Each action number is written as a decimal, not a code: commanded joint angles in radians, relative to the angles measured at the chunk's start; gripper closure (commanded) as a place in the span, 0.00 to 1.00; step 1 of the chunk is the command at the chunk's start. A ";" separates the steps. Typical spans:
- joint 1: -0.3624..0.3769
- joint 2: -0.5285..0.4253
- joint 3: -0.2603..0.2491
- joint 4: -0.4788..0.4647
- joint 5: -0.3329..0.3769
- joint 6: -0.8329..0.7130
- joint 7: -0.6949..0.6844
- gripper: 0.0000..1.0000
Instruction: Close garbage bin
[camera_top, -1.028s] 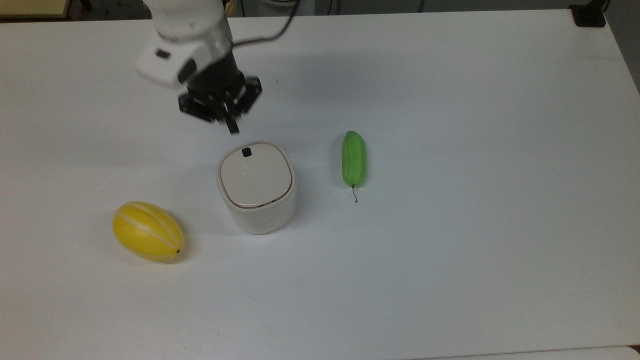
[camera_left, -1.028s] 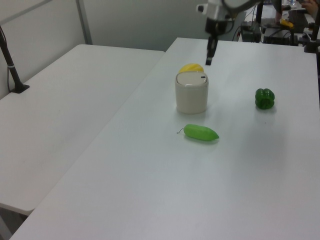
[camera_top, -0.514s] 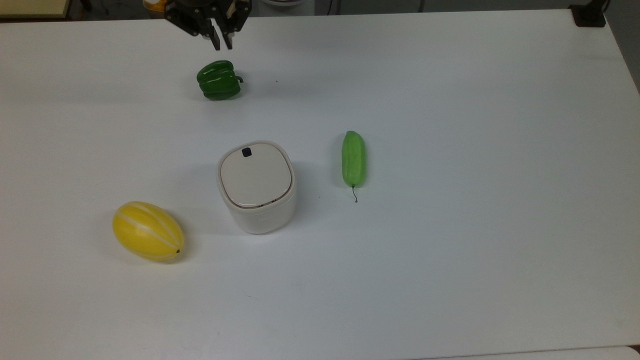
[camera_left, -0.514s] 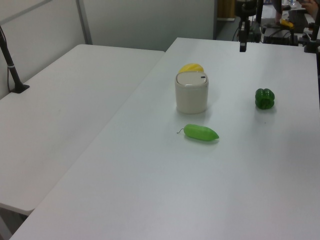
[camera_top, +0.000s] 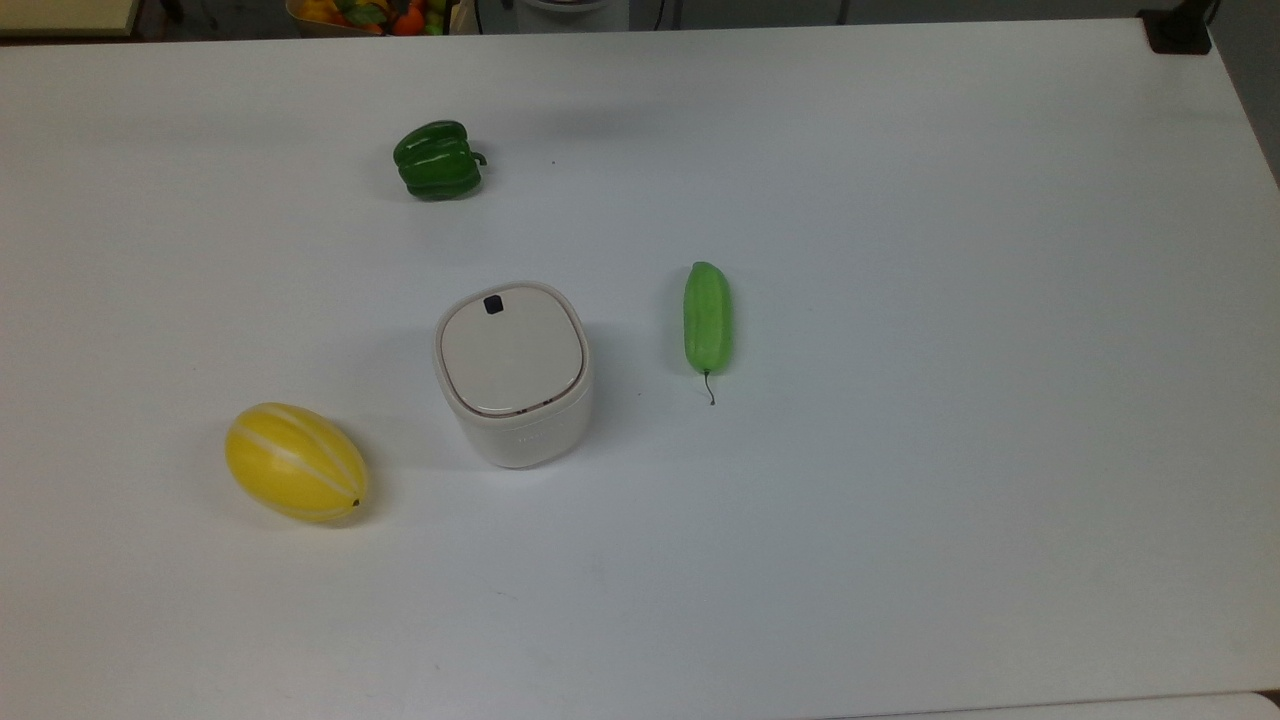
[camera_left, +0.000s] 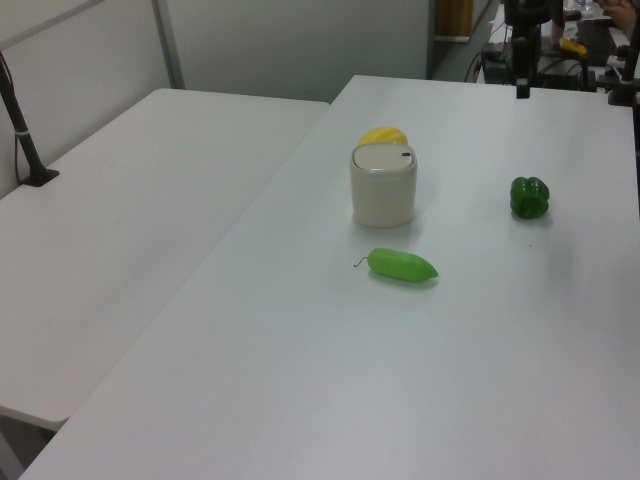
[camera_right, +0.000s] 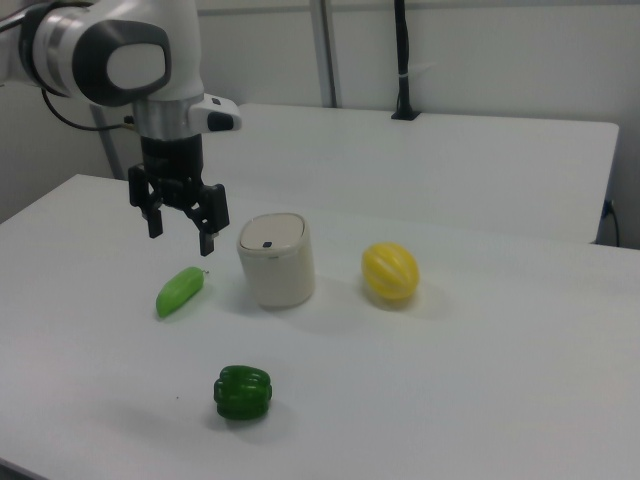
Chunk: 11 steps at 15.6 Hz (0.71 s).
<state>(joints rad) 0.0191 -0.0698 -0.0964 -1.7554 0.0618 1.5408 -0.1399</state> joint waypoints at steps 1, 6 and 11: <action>-0.022 -0.016 0.020 0.005 -0.016 -0.036 0.025 0.00; -0.013 0.007 0.011 0.034 -0.017 -0.039 0.144 0.00; -0.018 0.030 0.011 0.065 -0.027 -0.031 0.183 0.00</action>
